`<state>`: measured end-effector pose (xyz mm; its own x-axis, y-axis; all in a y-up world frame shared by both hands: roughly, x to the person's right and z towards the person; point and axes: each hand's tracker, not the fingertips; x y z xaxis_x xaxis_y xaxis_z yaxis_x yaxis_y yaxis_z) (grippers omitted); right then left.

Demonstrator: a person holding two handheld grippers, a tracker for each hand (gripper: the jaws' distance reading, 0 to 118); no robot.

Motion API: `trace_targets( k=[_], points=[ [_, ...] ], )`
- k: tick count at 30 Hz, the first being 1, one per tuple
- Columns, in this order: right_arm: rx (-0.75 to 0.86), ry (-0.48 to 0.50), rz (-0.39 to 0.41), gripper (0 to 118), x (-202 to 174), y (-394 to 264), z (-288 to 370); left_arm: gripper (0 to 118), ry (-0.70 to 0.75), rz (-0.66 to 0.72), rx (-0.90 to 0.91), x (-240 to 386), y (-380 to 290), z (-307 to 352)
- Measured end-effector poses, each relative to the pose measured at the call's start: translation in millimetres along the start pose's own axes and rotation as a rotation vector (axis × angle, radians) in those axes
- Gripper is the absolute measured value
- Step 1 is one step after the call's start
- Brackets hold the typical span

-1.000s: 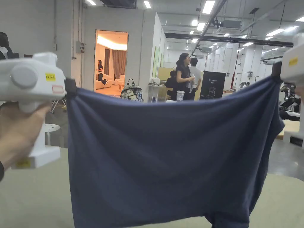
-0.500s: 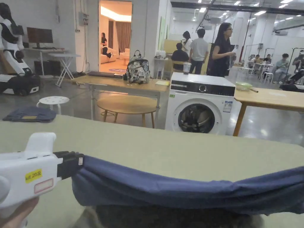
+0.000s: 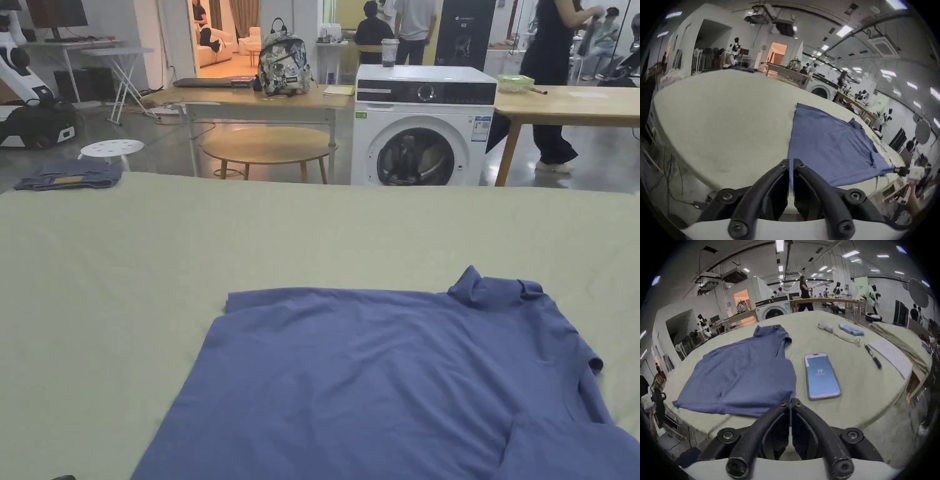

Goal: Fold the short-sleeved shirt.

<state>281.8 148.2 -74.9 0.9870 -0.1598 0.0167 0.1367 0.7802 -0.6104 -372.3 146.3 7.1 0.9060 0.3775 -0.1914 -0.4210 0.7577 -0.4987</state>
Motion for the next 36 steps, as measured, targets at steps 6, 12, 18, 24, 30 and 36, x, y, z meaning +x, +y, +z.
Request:
trace_targets(
  k=[6, 12, 18, 24, 30, 36],
  points=[
    [0.071, -0.046, 0.101, 84, -8.4, -1.8, 6.3, 75, -0.105, -0.003, 0.093, 13.0, -0.6, 14.6],
    [0.294, 0.001, 0.186, 84, -45.1, 41.7, 55.0, 80, -0.195, -0.198, 0.226, 88.6, 31.2, 38.4],
    [0.345, 0.142, 0.19, 71, -79.6, 50.4, 45.7, 63, -0.178, -0.284, 0.377, 136.6, 38.4, 34.7],
    [0.295, 0.163, 0.241, 0, -108.3, 46.2, 25.8, 0, -0.172, -0.366, 0.306, 149.9, 37.5, 19.9],
    [0.236, 0.17, 0.252, 0, -102.4, 31.7, 17.2, 4, -0.067, -0.302, 0.233, 102.6, 22.7, 19.2],
    [0.163, 0.203, 0.145, 0, -80.8, 18.3, 4.1, 73, 0.04, -0.251, 0.015, 50.9, -16.4, -28.5]
  ],
)
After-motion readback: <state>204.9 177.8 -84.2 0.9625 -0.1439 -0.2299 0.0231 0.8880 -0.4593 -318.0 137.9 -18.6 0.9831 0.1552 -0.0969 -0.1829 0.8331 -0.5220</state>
